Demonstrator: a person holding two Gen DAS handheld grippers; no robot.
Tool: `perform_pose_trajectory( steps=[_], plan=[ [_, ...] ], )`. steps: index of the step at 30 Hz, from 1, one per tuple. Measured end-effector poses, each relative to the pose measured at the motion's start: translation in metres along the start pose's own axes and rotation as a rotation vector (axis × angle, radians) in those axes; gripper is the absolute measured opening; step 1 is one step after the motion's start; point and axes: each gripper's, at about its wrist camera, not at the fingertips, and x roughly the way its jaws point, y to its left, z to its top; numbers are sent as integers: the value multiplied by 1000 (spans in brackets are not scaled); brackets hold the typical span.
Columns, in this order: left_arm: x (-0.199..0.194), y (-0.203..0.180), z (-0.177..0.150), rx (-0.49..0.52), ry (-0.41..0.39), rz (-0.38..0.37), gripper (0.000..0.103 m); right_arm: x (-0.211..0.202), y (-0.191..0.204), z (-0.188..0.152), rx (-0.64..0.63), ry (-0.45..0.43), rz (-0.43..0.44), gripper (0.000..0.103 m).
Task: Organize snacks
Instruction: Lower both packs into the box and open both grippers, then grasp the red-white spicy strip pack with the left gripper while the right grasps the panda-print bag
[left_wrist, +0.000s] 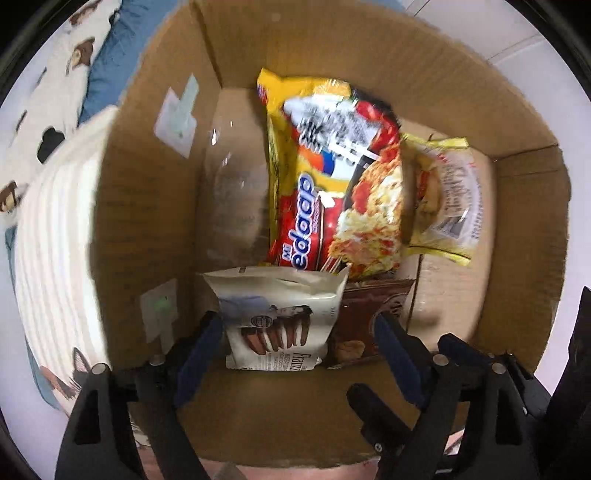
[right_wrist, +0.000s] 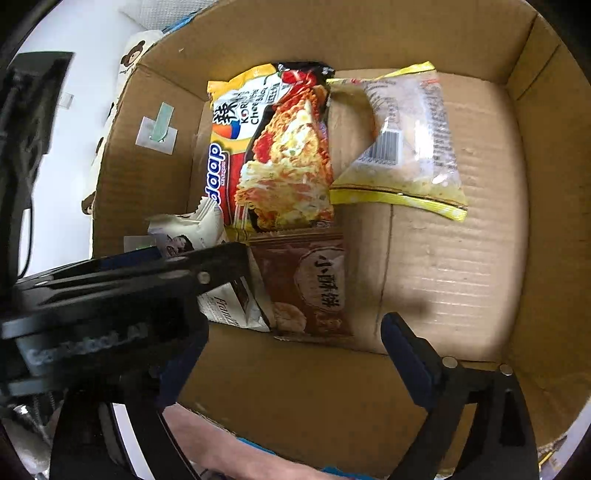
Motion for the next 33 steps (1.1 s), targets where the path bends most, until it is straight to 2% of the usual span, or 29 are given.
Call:
perform_pose_trajectory(
  steps=[9,12,13,19,22,25,29,33],
  plan=[
    [-60,-10,-28,-14,-169,10,85,-43,-6,-18,-15,-101,-66,97],
    [-84,-13,-47,-5,-253,25,85,-64,-9,-32,-28,-171,-106,97],
    [-89,-5,-44,-3,-273,28,85,-71,-9,-36,-30,-191,-113,97],
    [-122,-6,-81,14,-403,27,85,-119,-10,-67,-46,-299,-116,97],
    [-140,-8,-110,34,-472,19,85,-140,-7,-90,-67,-370,-127,97],
    [-156,-15,-143,58,-538,25,85,-157,-7,-116,-69,-418,-100,97],
    [-161,-29,-184,93,-576,23,85,-167,-20,-158,-28,-420,-46,97],
    [-144,-45,-221,124,-587,38,85,-152,-46,-199,29,-360,-35,97]
  ],
)
